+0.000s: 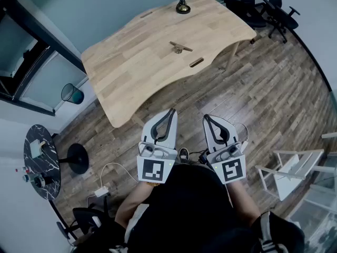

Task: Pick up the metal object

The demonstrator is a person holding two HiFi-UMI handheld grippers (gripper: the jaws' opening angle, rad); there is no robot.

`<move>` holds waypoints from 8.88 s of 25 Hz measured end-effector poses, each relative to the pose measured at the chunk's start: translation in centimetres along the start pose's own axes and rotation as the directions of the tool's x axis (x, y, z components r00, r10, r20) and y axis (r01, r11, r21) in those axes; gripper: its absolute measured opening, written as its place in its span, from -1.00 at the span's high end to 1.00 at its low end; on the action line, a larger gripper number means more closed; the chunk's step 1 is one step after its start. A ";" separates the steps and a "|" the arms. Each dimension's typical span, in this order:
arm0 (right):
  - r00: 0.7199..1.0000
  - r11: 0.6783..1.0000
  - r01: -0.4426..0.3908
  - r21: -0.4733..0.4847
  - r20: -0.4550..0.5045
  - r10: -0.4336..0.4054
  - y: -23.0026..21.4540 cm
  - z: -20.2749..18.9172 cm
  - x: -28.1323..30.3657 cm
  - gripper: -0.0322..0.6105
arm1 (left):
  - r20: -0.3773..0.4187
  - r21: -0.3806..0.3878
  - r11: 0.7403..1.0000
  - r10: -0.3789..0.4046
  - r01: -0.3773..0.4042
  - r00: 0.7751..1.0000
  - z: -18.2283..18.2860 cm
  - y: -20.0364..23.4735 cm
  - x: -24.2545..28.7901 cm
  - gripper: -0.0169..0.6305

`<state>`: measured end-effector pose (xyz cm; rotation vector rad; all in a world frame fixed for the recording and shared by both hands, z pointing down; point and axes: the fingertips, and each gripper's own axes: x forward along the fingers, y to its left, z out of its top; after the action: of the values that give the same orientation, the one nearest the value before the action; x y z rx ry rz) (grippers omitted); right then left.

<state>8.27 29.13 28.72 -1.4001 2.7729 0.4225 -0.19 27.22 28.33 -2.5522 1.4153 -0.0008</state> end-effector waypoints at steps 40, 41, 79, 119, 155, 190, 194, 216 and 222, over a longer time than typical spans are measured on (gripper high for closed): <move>0.990 0.999 -0.034 0.037 -0.133 0.038 -12.8 -7.1 18.7 0.89 | -0.071 -0.074 0.997 0.019 -0.024 0.997 -6.0 13.0 16.7 0.88; 0.989 0.999 -0.037 0.034 -0.145 0.041 -13.1 -7.5 19.4 0.89 | -0.062 -0.073 0.997 0.022 -0.027 0.998 -6.1 13.6 17.3 0.88; 0.951 0.999 -0.030 0.037 -0.307 0.040 -25.6 -20.1 33.6 0.89 | -0.167 -0.094 0.995 0.019 -0.035 0.986 -14.1 22.7 26.4 0.88; 0.748 0.905 -0.401 -0.141 -0.620 0.235 -23.8 -45.0 37.2 0.89 | -0.290 -0.099 0.981 0.134 -0.168 0.948 -18.9 23.3 24.8 0.88; 0.507 0.886 -0.460 0.062 -0.801 0.319 -23.0 -54.9 36.2 0.72 | -0.332 -0.084 0.970 0.187 -0.226 0.925 -19.7 24.0 24.2 0.88; 0.455 0.891 -0.444 0.090 -0.834 0.311 -21.9 -54.4 36.0 0.89 | -0.315 -0.079 0.966 0.209 -0.245 0.926 -19.6 25.1 23.6 0.88; 0.451 0.890 -0.446 0.099 -0.834 0.319 -21.7 -54.1 36.1 0.89 | -0.310 -0.080 0.966 0.209 -0.244 0.927 -19.6 25.4 23.6 0.88; 0.539 0.899 -0.433 0.071 -0.778 0.322 -20.9 -49.7 38.2 0.89 | -0.270 -0.087 0.966 0.214 -0.245 0.939 -19.2 26.4 23.3 0.88; 0.569 0.901 -0.430 0.059 -0.757 0.321 -20.6 -48.0 38.9 0.89 | -0.264 -0.088 0.965 0.218 -0.249 0.940 -18.9 26.9 23.2 0.88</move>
<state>6.64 -24.80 65.18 -1.1585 3.8379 -0.0271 -12.33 -9.61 39.11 -2.5309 1.8613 -0.2158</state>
